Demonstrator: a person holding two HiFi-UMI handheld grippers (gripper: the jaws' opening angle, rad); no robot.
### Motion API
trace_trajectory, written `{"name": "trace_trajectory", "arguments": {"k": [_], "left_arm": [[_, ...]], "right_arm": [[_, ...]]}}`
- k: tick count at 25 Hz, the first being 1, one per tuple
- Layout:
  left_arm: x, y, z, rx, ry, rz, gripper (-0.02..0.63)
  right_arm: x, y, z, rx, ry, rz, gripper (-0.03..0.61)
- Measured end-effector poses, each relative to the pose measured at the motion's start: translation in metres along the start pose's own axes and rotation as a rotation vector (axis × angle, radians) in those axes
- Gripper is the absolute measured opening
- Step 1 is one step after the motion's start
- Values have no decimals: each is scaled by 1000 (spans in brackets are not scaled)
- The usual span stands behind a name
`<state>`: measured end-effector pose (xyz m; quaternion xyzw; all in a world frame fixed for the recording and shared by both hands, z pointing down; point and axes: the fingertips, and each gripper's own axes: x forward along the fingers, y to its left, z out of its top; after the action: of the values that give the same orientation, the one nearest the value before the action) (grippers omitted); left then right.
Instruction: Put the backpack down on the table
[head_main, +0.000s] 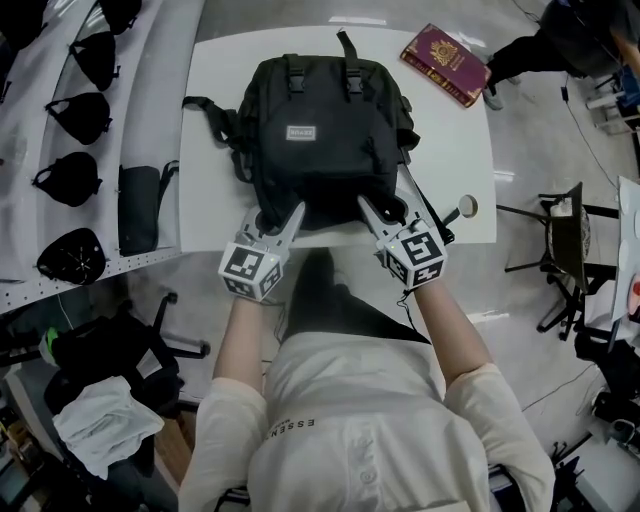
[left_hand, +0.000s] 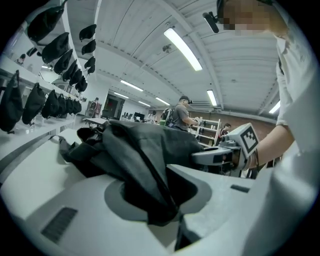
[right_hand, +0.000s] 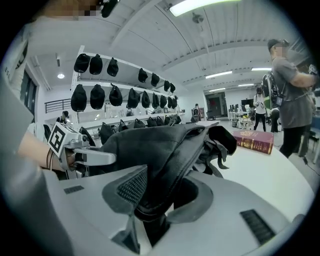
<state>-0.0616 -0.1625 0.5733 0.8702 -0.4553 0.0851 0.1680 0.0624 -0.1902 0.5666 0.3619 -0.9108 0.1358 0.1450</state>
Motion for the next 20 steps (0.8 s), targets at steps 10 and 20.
{"name": "trace_trajectory", "arguments": {"k": [10, 20], "left_arm": [[-2, -2, -27, -29, 1, -9, 95], [-10, 17, -34, -186, -11, 134, 324]], "right_arm": [[1, 3, -31, -3, 32, 12, 130], [-5, -4, -30, -33, 24, -79, 249]]}}
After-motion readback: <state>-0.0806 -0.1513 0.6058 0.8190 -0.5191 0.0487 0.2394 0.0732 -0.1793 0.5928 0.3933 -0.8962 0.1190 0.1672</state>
